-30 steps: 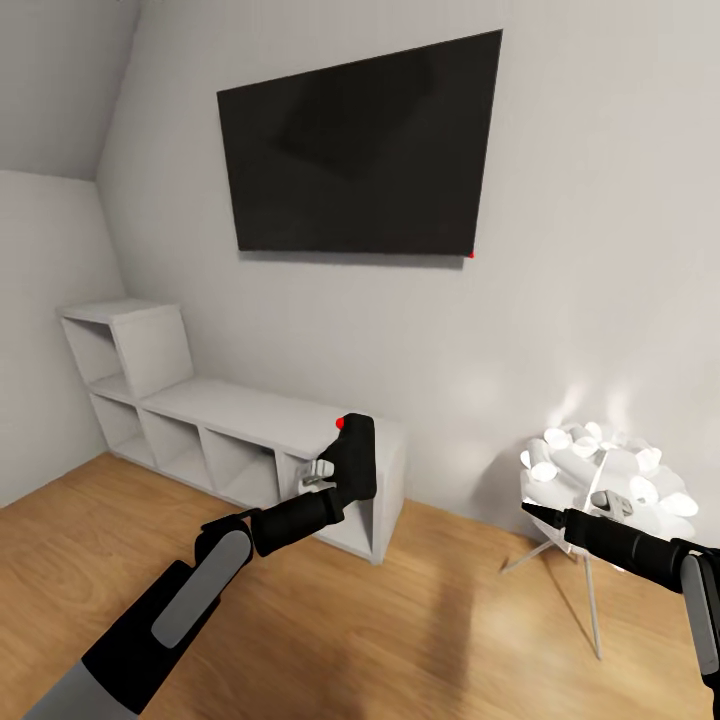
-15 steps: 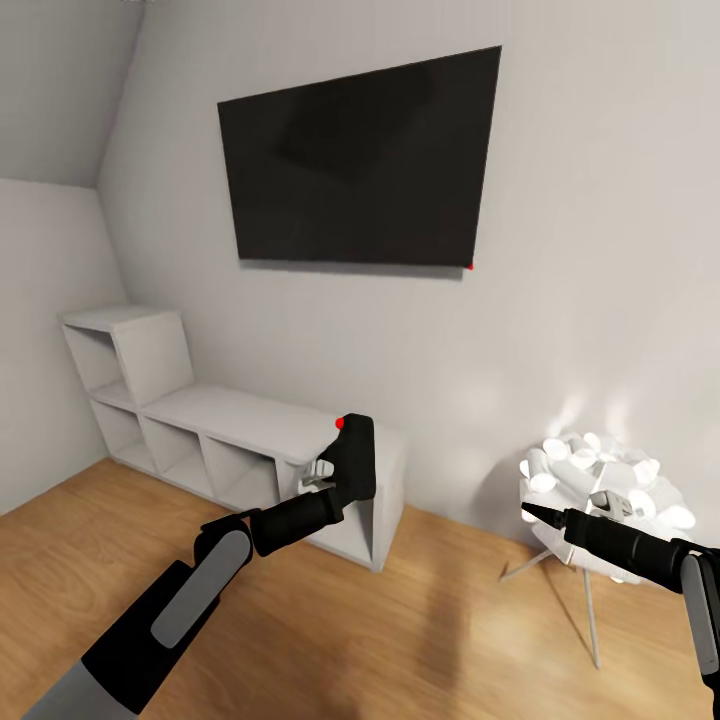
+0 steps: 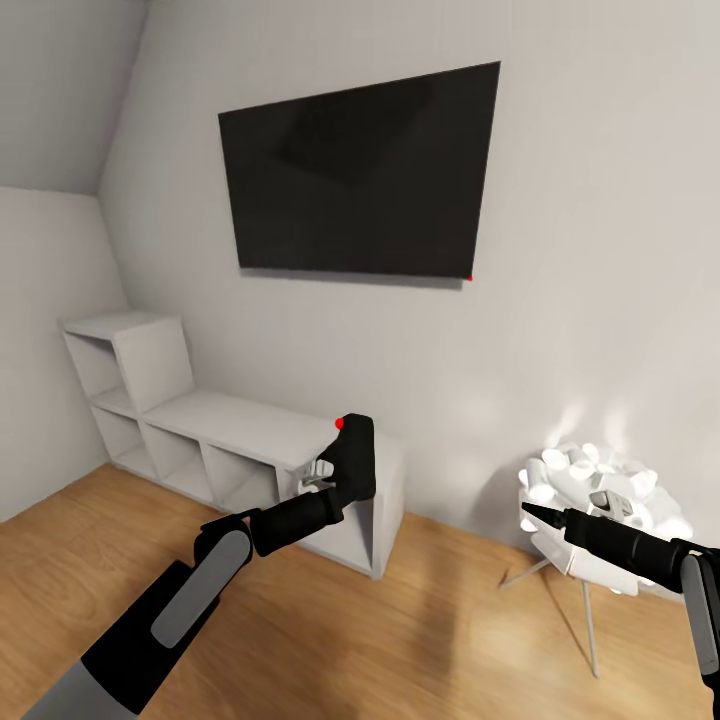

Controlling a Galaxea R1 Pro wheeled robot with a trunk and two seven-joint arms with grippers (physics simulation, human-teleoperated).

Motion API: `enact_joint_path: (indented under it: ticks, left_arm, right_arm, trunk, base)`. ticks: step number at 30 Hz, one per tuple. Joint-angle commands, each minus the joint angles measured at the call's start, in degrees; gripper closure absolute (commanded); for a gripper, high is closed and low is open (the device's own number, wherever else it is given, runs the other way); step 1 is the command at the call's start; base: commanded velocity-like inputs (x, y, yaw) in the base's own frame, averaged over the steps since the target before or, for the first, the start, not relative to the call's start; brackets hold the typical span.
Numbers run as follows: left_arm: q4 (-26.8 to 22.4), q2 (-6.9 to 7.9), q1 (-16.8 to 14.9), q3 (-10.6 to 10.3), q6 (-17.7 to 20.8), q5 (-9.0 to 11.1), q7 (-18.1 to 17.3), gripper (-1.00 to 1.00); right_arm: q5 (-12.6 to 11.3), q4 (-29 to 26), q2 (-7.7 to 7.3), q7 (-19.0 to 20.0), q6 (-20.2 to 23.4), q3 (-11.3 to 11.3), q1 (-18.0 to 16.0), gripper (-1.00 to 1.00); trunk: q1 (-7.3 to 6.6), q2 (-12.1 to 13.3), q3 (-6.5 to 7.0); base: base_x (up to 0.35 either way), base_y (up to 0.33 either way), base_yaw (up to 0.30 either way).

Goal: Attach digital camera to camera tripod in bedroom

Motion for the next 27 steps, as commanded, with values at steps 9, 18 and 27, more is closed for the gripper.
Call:
enact_joint_path:
  ticks: [9, 18, 27]
  left_arm:
    - [0.3, -0.01, 0.0, 0.6, 0.2, 0.0, -0.2, 1.00]
    - [0.7, -0.04, 0.0, 1.1, 0.2, 0.0, -0.2, 1.00]
    - [0.7, -0.05, 0.0, 1.1, 0.2, 0.0, -0.2, 1.00]
  right_arm:
    - [-0.2, 0.0, 0.00, 0.0, 0.4, -0.1, -0.1, -1.00]
    - [-0.2, 0.0, 0.00, 0.0, 0.4, -0.1, 0.0, -1.00]
    - [-0.2, 0.0, 0.00, 0.0, 0.4, -0.1, 0.0, -1.00]
  trunk:
    - [-1.99, 3.6, 1.56]
    - [-3.97, 7.2, 3.18]
    - [-5.95, 10.8, 4.79]
  base:
    - [0.000, 0.000, 0.000]
    - [0.000, 0.000, 0.000]
    - [0.000, 0.000, 0.000]
